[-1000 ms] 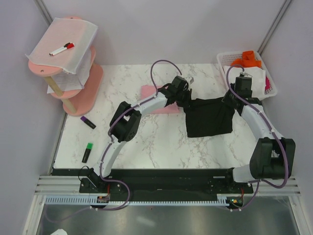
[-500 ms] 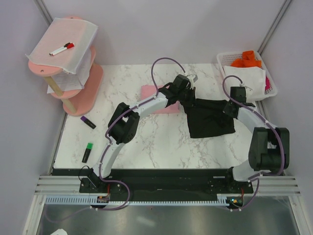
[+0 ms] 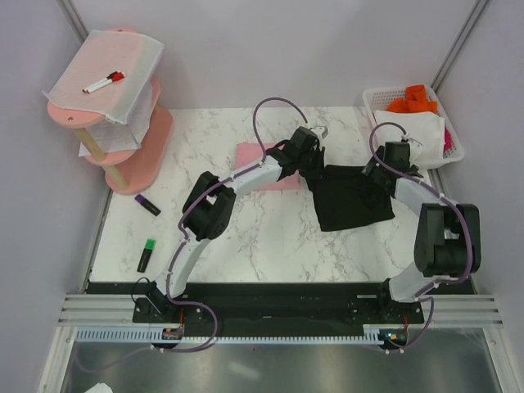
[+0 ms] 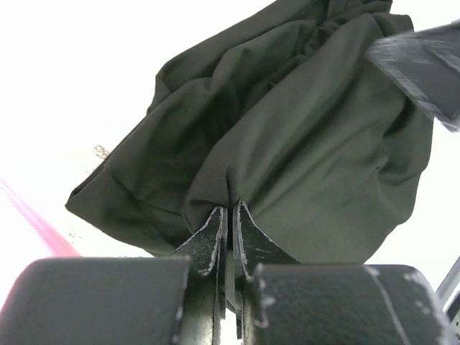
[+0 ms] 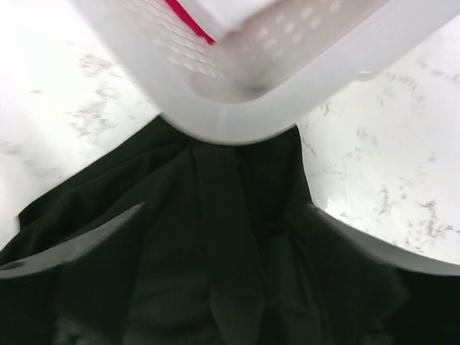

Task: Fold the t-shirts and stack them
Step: Put the neatly folded tshirt into the corner of the board with the right arm

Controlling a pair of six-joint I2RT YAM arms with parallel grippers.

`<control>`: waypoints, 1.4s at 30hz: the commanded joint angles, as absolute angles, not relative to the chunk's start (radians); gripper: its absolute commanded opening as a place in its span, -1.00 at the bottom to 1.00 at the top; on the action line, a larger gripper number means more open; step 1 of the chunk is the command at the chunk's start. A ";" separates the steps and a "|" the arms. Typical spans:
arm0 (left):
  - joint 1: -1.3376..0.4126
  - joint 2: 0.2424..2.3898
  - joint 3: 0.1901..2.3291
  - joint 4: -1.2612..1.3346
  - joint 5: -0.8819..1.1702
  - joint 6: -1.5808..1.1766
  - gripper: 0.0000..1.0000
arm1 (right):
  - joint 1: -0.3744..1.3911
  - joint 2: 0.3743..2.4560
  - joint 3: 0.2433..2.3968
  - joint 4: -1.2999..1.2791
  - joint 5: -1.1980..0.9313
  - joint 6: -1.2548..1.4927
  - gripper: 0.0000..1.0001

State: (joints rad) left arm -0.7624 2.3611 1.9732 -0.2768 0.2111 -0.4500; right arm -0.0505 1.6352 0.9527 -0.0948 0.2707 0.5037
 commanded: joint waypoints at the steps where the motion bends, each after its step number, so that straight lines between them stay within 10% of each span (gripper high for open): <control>1: -0.755 2.333 1.982 -0.261 0.143 -0.440 -0.88 | -0.055 1.422 0.853 0.080 0.219 0.474 0.96; 4: -0.750 2.327 1.980 -0.262 0.143 -0.446 -0.83 | -0.055 1.345 0.839 0.046 0.189 0.450 0.96; 11: -0.752 2.266 1.927 -0.261 0.121 -0.439 0.80 | -0.054 1.290 0.802 -0.048 0.019 0.440 0.69; 12: -0.752 2.246 1.908 -0.262 0.115 -0.437 0.88 | -0.051 1.292 0.792 -0.041 0.002 0.443 -0.43; 13: -0.750 2.235 1.898 -0.261 0.103 -0.433 0.91 | -0.045 1.296 0.773 -0.032 0.003 0.455 -0.99; 42: -0.542 1.911 1.546 -0.345 0.034 -0.374 1.00 | 0.344 1.924 1.124 -0.129 0.106 0.451 -1.00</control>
